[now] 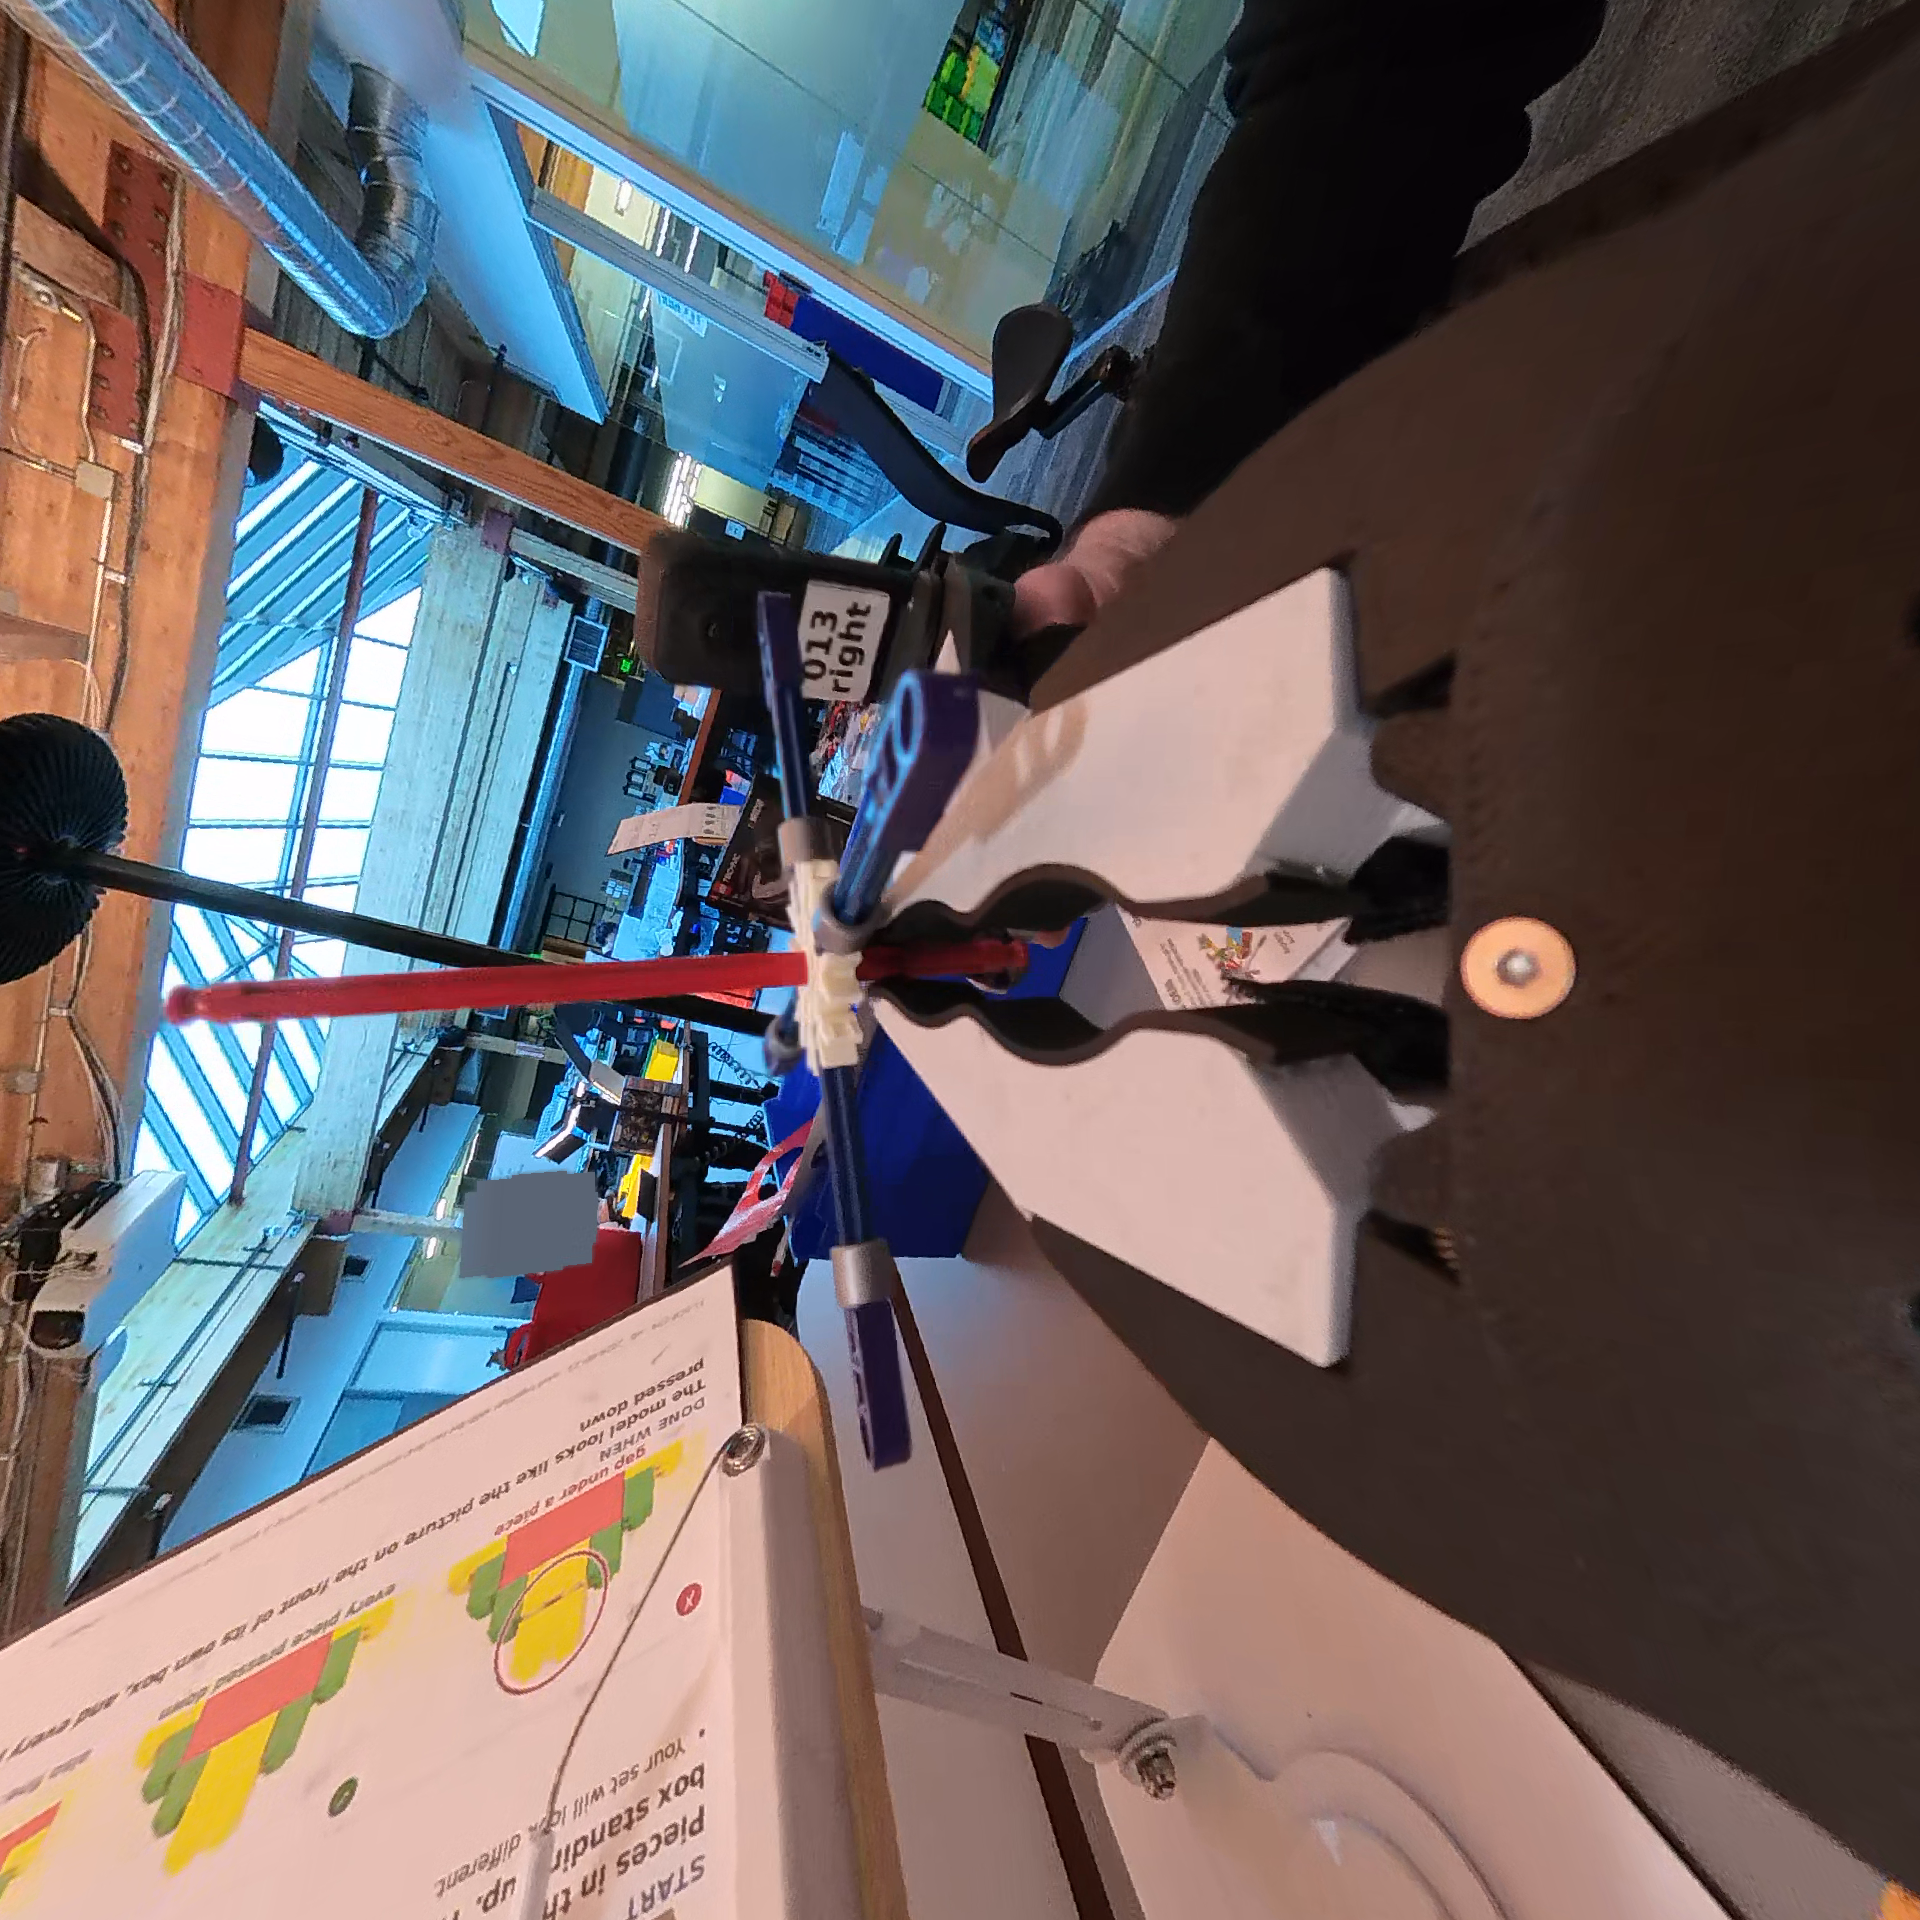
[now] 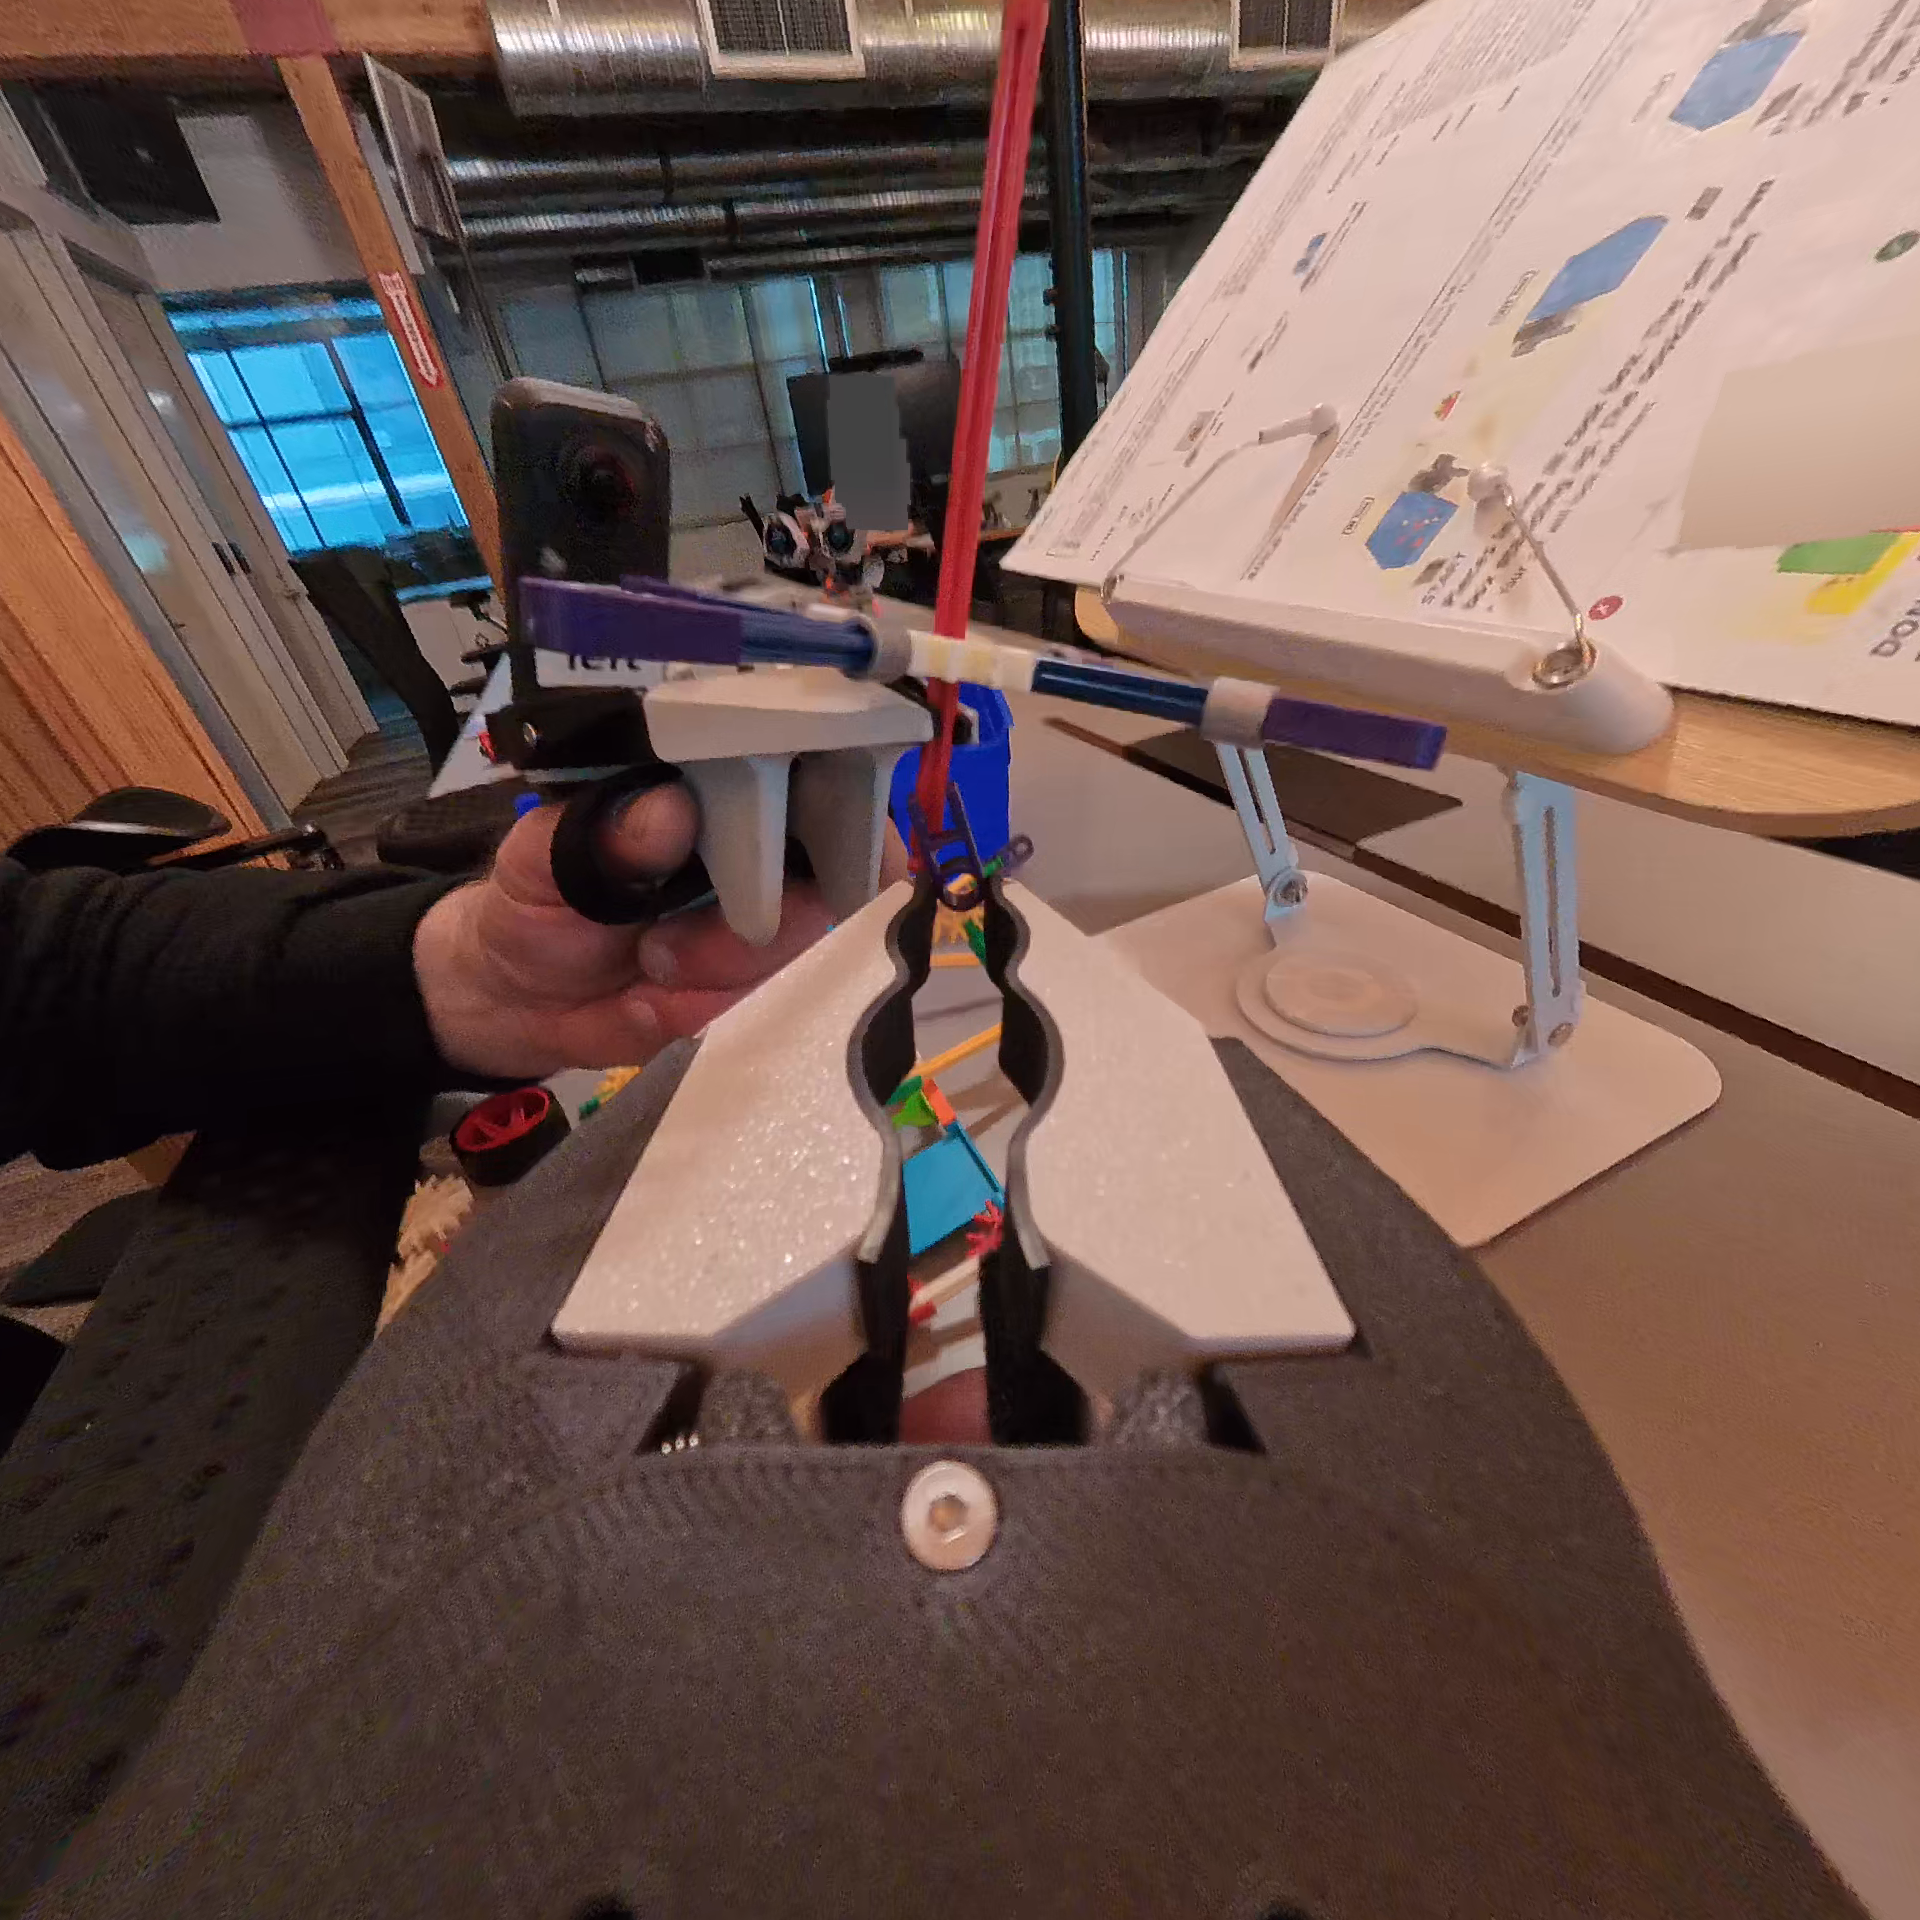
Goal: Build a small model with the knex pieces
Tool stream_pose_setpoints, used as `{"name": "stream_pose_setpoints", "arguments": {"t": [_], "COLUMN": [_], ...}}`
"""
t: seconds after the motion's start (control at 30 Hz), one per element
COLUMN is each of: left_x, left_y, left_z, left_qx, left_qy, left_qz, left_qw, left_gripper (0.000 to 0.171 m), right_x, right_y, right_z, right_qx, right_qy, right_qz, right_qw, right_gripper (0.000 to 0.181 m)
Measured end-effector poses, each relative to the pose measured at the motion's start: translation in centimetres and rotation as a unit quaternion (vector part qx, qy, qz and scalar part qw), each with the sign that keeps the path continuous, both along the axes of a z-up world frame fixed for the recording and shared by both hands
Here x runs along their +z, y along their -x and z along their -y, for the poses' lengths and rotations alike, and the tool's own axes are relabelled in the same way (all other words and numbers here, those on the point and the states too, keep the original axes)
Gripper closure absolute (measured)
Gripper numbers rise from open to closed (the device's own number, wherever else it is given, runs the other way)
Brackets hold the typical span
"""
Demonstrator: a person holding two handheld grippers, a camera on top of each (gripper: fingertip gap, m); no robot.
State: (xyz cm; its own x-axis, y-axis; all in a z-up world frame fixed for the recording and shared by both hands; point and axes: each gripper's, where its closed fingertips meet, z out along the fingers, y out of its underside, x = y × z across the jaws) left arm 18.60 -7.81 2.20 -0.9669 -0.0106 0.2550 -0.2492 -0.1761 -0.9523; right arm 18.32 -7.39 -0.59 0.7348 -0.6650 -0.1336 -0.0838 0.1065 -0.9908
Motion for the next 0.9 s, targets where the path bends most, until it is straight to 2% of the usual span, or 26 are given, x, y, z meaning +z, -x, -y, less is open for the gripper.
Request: {"name": "stream_pose_setpoints", "arguments": {"t": [0.33, 0.47, 0.53, 0.7, 0.9], "left_x": [-0.3, -0.4, -0.3, 0.1, -1.3], "left_y": [0.0, -0.4, -0.8, -0.7, 2.2], "left_z": [0.1, -0.1, -0.6, -1.5, -1.2], "left_qx": [0.008, 0.021, 0.035, 0.032, -0.005], "left_qy": [-0.003, -0.017, -0.024, -0.033, -0.059], "left_qz": [0.016, 0.039, 0.058, 0.048, 0.037], "left_qw": [1.0, 0.999, 0.997, 0.998, 0.998], "left_gripper": [0.169, 0.168, 0.168, 0.168, 0.168], "right_x": [-1.4, -5.1, -7.5, -13.4, -16.3], "right_y": [0.3, 1.0, 2.2, 6.9, 10.0], "right_z": [-0.4, -0.2, 0.0, -1.2, -3.0], "right_qx": [0.024, 0.051, 0.072, 0.16, 0.213], "right_qy": [0.02, 0.102, 0.176, 0.344, 0.414], "right_qz": [-0.038, -0.112, -0.141, -0.192, -0.218], "right_qw": [0.999, 0.987, 0.972, 0.905, 0.858], "right_gripper": [0.175, 0.175, 0.175, 0.175, 0.174]}}
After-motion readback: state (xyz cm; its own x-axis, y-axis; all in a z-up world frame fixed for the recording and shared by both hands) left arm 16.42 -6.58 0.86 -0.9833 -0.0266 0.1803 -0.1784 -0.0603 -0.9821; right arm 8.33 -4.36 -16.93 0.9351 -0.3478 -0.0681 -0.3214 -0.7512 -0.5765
